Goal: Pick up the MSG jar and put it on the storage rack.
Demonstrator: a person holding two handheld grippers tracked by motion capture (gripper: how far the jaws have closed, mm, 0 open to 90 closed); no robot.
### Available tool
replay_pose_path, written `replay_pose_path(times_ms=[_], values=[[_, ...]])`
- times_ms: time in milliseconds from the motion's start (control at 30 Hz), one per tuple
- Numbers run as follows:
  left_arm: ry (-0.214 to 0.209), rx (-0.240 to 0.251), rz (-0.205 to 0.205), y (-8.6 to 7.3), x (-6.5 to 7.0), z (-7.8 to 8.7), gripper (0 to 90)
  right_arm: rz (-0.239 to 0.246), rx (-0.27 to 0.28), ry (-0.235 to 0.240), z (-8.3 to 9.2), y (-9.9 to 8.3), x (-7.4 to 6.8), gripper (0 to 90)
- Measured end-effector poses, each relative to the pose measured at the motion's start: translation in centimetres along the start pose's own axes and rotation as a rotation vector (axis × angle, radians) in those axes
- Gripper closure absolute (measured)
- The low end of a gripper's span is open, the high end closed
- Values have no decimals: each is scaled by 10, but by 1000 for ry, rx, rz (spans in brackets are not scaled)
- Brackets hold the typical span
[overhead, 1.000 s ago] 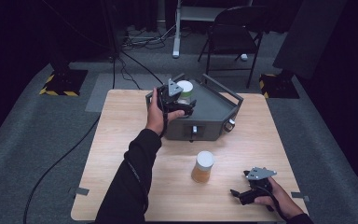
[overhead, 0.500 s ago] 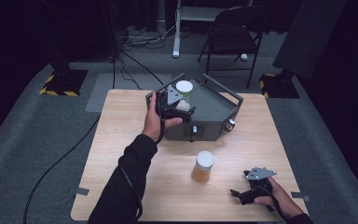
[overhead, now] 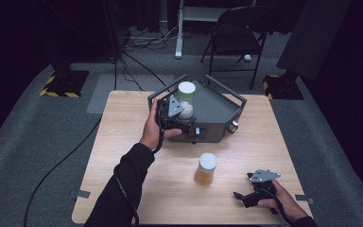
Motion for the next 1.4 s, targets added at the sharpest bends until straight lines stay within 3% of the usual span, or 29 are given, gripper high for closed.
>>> replay_pose_path(times_ms=[467, 1000, 1400], values=[[-30, -19, -47, -25, 12, 15, 4, 0, 0, 0, 0, 0, 0, 0], [-55, -49, -56, -54, 22, 26, 4, 0, 0, -1, 0, 0, 0, 0], [-78, -116, -73, -84, 29, 34, 5, -1, 0, -1, 0, 0, 0, 0]])
Point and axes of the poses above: each handheld gripper's, and its own axes: z roughly backward along the jaws, y roughly out of its top, x roughly to its right, the point moved 10 cm from there along -z, roughly forward along the jaws, and after that the axes turned 9 degrees about y, right-handed, at the moved point
